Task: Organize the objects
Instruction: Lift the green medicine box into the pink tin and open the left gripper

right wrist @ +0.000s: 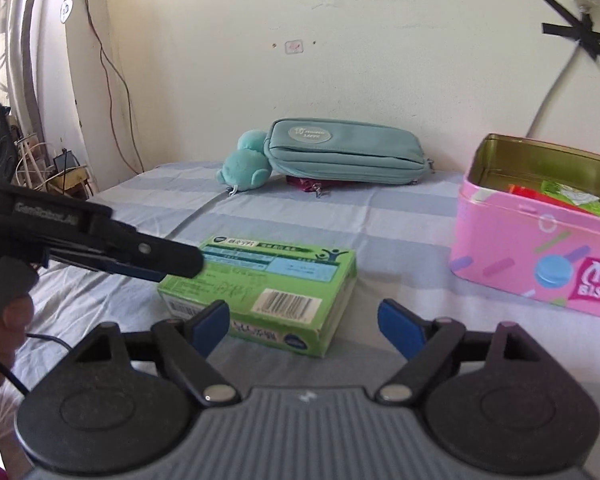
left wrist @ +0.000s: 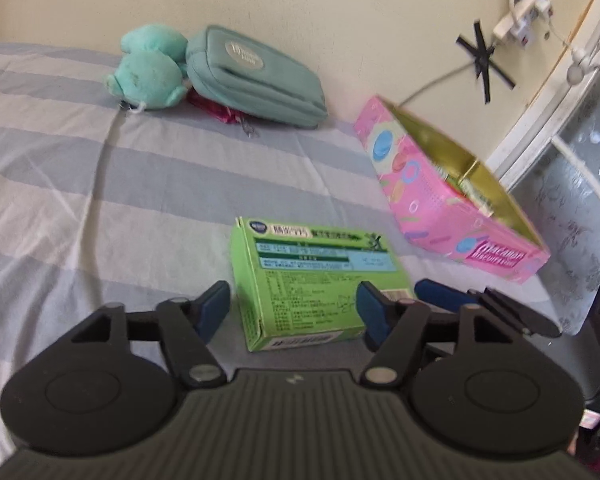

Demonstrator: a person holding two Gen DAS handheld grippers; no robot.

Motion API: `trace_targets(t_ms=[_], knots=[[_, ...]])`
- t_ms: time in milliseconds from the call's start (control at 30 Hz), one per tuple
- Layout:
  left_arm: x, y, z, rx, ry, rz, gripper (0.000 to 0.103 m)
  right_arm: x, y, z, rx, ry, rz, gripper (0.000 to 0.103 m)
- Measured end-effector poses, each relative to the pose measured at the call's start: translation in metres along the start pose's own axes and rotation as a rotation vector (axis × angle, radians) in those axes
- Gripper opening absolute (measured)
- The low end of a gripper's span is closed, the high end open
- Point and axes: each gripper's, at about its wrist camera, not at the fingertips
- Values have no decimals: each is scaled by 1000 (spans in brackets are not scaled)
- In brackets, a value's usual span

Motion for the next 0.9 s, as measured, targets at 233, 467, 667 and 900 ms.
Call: trace_targets(t_ms=[233,467,667,900], knots=[[8,-32,-34,-99,-91,-27,65,5,3,-4,67,-95,22,78],[-14,-103,-97,-305,-240,27,65,54,-39,-37,61,-373,138,79],[-79,-158,-135,-436,-279,20,68,54,-107,-69,-33,-402,253,80],[-139,-179,-142,-471,-207,-93,74,24,-173,-81,-174,-397,389,82]])
Point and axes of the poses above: each gripper's, at about its wrist camera, not at the fingertips, and x roughly against the way its jaws point, y to its left, z to its underside, and after that the axes turned 15 degrees about -x, right-handed
